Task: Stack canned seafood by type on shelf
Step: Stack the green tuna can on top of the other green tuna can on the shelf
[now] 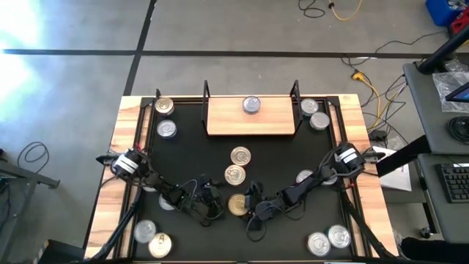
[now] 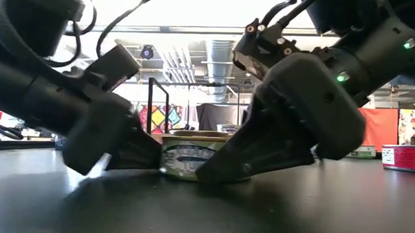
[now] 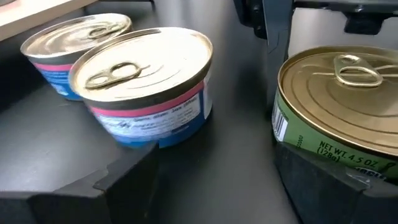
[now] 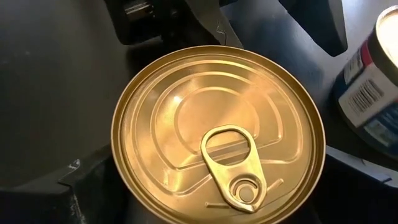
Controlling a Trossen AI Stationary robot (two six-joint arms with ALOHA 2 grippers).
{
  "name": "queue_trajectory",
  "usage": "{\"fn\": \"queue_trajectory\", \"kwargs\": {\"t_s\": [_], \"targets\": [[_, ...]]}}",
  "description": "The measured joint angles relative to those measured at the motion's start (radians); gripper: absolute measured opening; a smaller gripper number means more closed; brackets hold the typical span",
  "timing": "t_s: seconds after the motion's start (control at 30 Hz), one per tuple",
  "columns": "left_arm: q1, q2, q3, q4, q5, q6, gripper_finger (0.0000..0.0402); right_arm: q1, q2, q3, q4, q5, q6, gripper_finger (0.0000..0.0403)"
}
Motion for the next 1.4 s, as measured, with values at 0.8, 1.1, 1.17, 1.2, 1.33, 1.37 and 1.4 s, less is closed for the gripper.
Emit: {"fn": "queue_trajectory", "kwargs": {"t_s": [0.8,1.1,1.17,1.2,1.33,1.37,1.4], "targets": [[-0.339,-0.281,-0.192,0.391,-0.296,0.372,0.0309,-0.012,-0.092,0.141,-0.397,-0.106,-0.044,0.0369],[-0.336,-0.1,-0.076,0.396,-0.277,0.429,0.0309,-0.024,-0.243,0.254,-0.707,-0.147,-0.046,0.0369],[-0.336,-0.084,-0.076,0.429,-0.227,0.427,0.0309,-0.035,-0.282,0.25,-0.727,-0.117,-0.054,0.0369],[-0.336,-0.083,-0.08,0.455,-0.187,0.427,0.0309,-0.041,-0.308,0.247,-0.728,-0.098,-0.063,0.0369],[-0.336,-0.085,-0.11,0.533,-0.057,0.429,0.0309,-0.087,-0.396,0.223,-0.734,-0.049,-0.113,0.0369],[-0.335,-0.087,-0.114,0.54,-0.045,0.43,0.0309,-0.107,-0.412,0.213,-0.736,-0.048,-0.128,0.0369],[-0.333,-0.09,-0.116,0.54,-0.033,0.43,0.0309,-0.129,-0.428,0.203,-0.741,-0.048,-0.138,0.0369]]}}
